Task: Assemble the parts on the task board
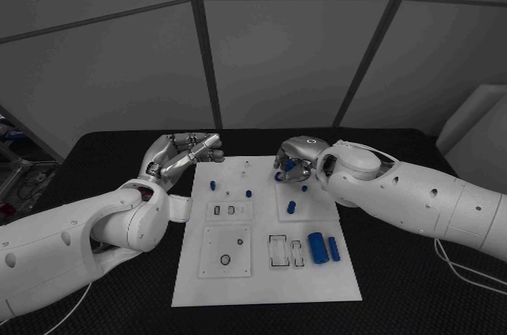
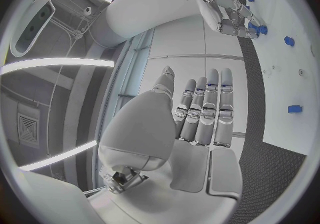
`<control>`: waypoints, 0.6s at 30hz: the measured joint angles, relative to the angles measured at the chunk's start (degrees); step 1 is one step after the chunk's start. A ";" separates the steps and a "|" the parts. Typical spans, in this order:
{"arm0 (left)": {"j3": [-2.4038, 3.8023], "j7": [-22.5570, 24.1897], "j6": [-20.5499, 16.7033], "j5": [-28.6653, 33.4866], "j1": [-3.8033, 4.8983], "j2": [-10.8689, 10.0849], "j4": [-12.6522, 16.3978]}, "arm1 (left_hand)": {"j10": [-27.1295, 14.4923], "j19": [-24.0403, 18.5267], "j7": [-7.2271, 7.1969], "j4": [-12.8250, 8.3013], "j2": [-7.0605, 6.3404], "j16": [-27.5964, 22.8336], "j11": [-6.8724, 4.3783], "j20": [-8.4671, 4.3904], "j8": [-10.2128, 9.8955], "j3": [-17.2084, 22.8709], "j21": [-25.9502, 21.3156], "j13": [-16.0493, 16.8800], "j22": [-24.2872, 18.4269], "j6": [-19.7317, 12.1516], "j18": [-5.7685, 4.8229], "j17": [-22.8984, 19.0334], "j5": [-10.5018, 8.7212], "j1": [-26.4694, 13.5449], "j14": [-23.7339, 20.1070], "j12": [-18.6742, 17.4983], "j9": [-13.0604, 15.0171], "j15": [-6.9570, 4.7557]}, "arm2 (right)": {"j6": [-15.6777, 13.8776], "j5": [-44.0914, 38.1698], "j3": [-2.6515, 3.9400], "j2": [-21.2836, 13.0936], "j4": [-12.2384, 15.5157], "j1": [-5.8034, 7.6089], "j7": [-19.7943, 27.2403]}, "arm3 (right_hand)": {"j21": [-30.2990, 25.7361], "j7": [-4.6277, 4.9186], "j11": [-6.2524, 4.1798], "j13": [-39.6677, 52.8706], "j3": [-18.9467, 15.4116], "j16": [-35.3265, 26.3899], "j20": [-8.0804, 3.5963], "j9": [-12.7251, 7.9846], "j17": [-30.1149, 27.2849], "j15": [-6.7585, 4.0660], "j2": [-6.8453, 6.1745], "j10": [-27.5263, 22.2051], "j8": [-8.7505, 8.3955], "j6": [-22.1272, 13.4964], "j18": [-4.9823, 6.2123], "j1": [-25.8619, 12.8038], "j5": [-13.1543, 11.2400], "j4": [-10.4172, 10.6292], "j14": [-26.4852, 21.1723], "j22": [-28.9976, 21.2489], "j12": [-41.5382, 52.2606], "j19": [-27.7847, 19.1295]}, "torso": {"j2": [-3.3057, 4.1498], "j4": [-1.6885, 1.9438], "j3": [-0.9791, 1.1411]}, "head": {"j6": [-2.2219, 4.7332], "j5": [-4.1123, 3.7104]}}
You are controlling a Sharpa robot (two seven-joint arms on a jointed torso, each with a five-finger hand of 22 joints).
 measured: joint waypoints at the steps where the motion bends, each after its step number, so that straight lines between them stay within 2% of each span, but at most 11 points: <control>1: 0.00 -0.01 0.02 0.00 0.00 0.00 0.02 | 0.00 0.00 0.00 0.00 -0.18 0.00 0.00 0.00 0.00 0.00 0.00 0.00 0.00 0.00 0.00 0.00 0.00 -0.18 0.00 0.00 0.00 0.00 | 0.19 0.00 0.00 0.09 -0.07 0.01 -0.04 | 0.24 0.00 0.00 0.00 0.00 0.00 0.00 0.05 0.06 0.00 0.00 0.00 0.00 0.00 0.00 0.00 0.00 0.00 0.00 0.10 0.00 0.00 | 0.01 0.00 0.00 | -0.07 -0.02; 6: 0.00 -0.07 0.11 0.00 0.00 0.00 0.05 | 0.00 0.00 0.00 0.00 -0.18 0.00 0.00 0.00 0.00 0.00 0.00 0.00 0.00 0.00 0.00 0.00 0.00 -0.18 0.00 0.00 0.00 0.00 | 1.18 -0.01 -0.01 0.37 -0.32 0.03 -0.18 | 0.26 -0.19 -0.01 0.05 0.17 0.21 0.00 0.05 0.14 0.00 0.00 0.42 0.00 0.23 0.00 0.00 0.00 0.17 0.00 0.27 0.21 0.00 | 0.03 0.00 0.00 | -0.25 -0.07; 18: 0.00 -0.16 0.23 0.00 0.01 -0.03 0.04 | 0.00 0.00 0.00 0.00 -0.18 0.01 0.00 0.00 0.00 0.00 0.00 0.01 -0.01 0.00 0.01 -0.01 0.00 -0.18 0.00 0.00 0.00 0.00 | 3.26 -0.01 -0.02 0.99 -0.89 0.04 -0.34 | 1.48 0.07 -0.27 0.33 1.50 0.68 0.00 0.31 0.55 0.00 0.34 1.79 0.30 1.77 0.00 0.34 0.00 0.73 0.00 1.22 0.45 0.00 | 0.10 0.00 0.01 | -0.49 -0.09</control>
